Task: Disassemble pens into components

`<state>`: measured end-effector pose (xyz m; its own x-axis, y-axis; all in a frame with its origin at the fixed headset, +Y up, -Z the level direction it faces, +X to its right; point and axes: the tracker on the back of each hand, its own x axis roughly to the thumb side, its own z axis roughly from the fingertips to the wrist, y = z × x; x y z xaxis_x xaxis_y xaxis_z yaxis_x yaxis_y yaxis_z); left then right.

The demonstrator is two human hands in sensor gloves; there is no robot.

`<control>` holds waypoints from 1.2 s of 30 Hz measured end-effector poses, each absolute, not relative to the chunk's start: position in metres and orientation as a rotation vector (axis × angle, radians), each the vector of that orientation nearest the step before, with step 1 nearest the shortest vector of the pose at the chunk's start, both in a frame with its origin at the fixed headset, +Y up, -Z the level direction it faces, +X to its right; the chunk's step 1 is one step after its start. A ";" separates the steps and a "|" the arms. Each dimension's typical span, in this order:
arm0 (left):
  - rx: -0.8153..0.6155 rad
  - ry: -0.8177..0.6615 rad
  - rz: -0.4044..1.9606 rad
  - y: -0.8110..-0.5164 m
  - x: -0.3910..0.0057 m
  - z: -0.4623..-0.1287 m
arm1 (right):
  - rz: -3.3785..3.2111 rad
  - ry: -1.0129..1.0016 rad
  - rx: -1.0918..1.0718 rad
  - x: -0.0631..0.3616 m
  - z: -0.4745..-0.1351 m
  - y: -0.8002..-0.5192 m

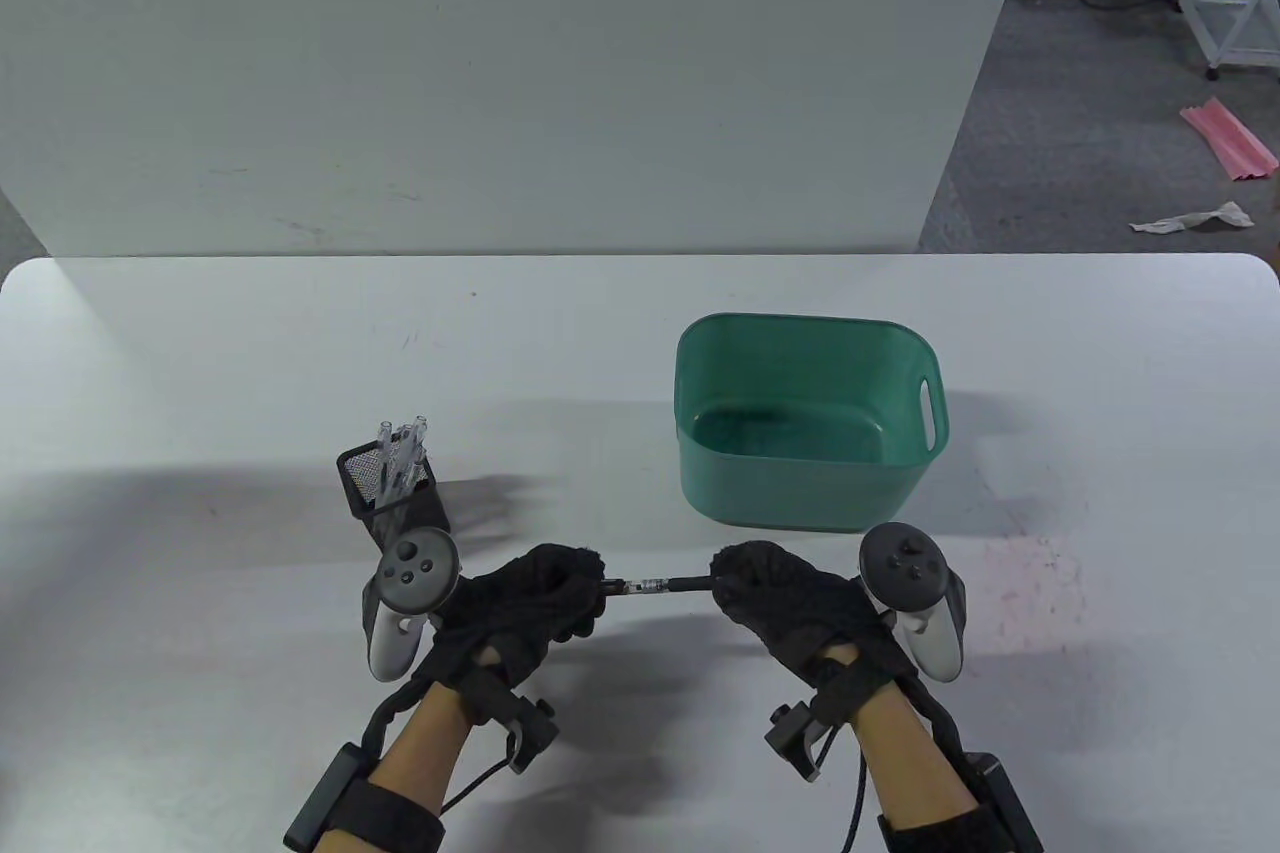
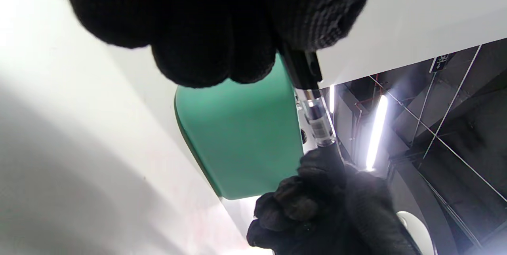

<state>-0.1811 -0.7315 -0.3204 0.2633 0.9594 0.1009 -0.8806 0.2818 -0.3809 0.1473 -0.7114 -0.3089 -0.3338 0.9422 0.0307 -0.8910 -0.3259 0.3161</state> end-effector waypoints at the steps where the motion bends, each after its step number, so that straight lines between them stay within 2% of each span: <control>1: -0.269 -0.342 1.263 -0.731 -0.181 -0.320 | 1.905 0.283 0.228 0.148 -0.309 -0.713; 8: -0.274 -0.341 1.261 -0.732 -0.182 -0.320 | 1.918 0.239 0.277 0.144 -0.309 -0.706; 12: -0.278 -0.333 1.274 -0.732 -0.182 -0.320 | 1.888 0.305 0.264 0.147 -0.308 -0.709; 14: -0.279 -0.338 1.276 -0.731 -0.181 -0.320 | 1.897 0.277 0.219 0.146 -0.308 -0.712; 17: -0.278 -0.342 1.262 -0.731 -0.180 -0.319 | 1.920 0.315 0.262 0.143 -0.308 -0.711; 22: -0.278 -0.335 1.287 -0.731 -0.182 -0.320 | 1.937 0.267 0.300 0.143 -0.306 -0.705; 27: -0.292 -0.336 1.294 -0.732 -0.182 -0.319 | 1.918 0.208 0.228 0.142 -0.305 -0.707; 31: -0.298 -0.337 1.299 -0.732 -0.182 -0.319 | 1.935 0.167 0.276 0.143 -0.305 -0.702; 34: -0.298 -0.332 1.302 -0.732 -0.182 -0.319 | 1.907 0.252 0.300 0.143 -0.305 -0.703; 36: -0.301 -0.330 1.306 -0.732 -0.182 -0.319 | 1.930 0.240 0.293 0.144 -0.305 -0.706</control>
